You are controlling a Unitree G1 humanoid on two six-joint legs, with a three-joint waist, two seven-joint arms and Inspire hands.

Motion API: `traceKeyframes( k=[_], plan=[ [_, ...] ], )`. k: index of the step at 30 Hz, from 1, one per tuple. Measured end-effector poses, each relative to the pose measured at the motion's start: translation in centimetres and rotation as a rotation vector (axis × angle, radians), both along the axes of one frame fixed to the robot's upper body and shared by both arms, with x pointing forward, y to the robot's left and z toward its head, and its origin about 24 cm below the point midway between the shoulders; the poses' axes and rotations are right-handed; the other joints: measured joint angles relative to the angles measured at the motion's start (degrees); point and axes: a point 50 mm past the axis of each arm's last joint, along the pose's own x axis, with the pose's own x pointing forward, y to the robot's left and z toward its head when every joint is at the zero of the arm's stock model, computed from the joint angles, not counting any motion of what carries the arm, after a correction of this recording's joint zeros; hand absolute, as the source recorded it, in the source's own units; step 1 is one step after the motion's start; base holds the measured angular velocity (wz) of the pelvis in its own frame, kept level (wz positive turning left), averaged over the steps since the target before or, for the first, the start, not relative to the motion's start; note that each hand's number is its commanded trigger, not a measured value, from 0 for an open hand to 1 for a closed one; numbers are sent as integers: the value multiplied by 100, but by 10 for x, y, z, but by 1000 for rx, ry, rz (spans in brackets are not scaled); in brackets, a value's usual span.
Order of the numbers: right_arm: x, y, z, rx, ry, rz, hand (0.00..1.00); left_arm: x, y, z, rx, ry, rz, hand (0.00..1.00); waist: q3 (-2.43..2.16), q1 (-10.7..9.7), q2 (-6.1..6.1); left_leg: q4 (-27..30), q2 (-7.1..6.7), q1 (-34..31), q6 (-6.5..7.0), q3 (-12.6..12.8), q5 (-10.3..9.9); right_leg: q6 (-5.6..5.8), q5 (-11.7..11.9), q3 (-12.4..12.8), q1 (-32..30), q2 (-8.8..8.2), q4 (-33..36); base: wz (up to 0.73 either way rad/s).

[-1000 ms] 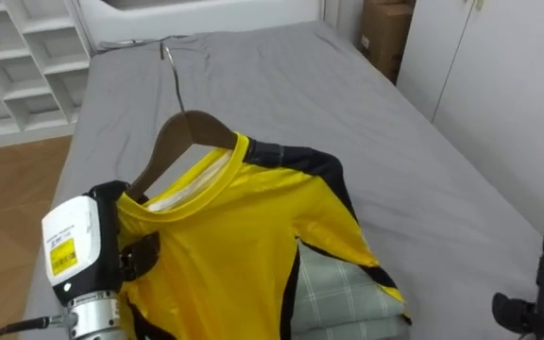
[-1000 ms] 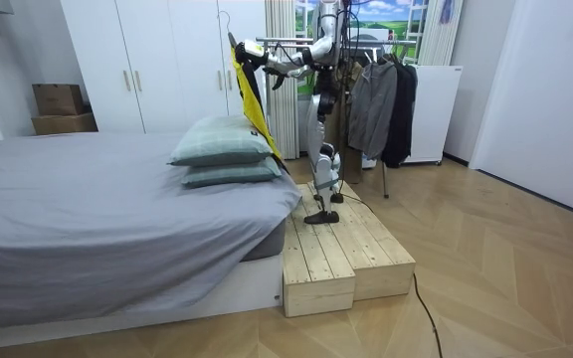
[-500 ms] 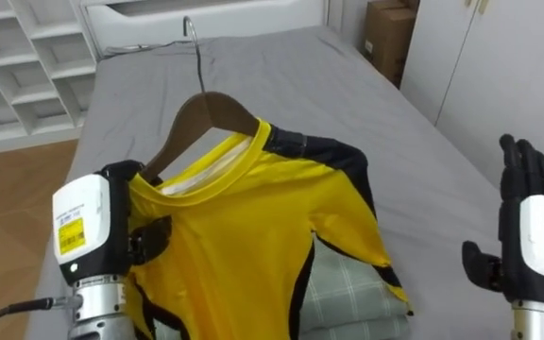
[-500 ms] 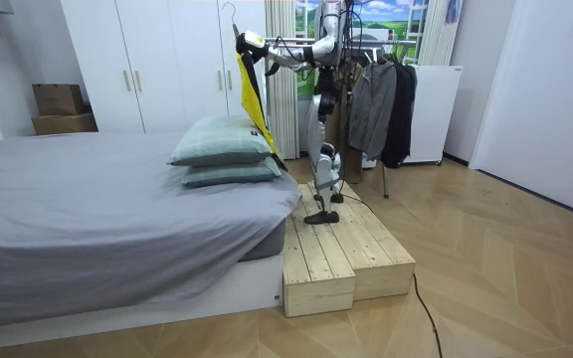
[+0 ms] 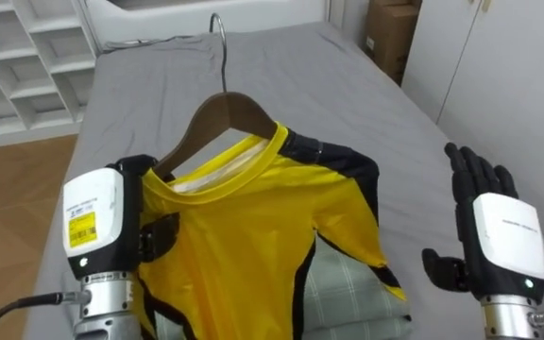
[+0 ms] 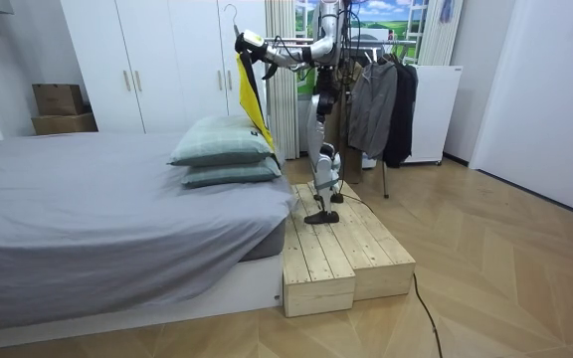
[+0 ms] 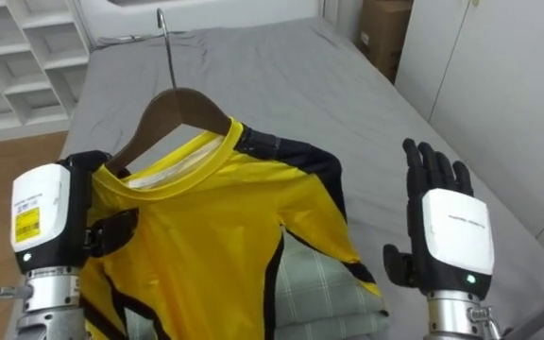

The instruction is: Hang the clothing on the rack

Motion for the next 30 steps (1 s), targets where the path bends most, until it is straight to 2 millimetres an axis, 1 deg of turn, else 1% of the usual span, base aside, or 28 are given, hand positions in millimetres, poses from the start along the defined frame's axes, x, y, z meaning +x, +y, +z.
traceKeyframes(
  k=[4, 13, 22, 27, 30],
  plan=[
    [5, 3, 6, -10, -28, 23, 0, 0, -4, 0, 1, -2, -22, 100, 0, 3, 0, 0, 0, -11, 0, 5, 0, 0, 0, 9, 7, 0, 1, 0],
    [5, 6, 11, -3, -53, 44, 0, 0, -6, 1, 3, -12, -38, 100, -2, 8, -2, 0, 0, -62, 0, 1, 0, 0, 0, -6, -25, 0, -2, 0],
    [6, 10, 13, 3, -61, 63, 0, 0, -9, 2, 22, -16, -47, 100, -2, 16, -3, 9, 0, -70, 0, -11, 0, 0, 0, -26, -16, 0, -2, 0],
    [6, 11, 12, 26, -62, 59, 0, 0, -15, 1, 22, -11, -73, 100, -3, 16, -15, 18, 0, -75, 0, -35, 0, 0, 0, -58, -3, 0, -1, 2],
    [6, 11, 12, 34, -62, 58, 0, 0, -19, 3, 21, -17, -92, 100, -2, 16, -45, 26, 0, -80, 0, -48, 0, 0, 0, -67, -1, 1, -1, 0]
  ],
)
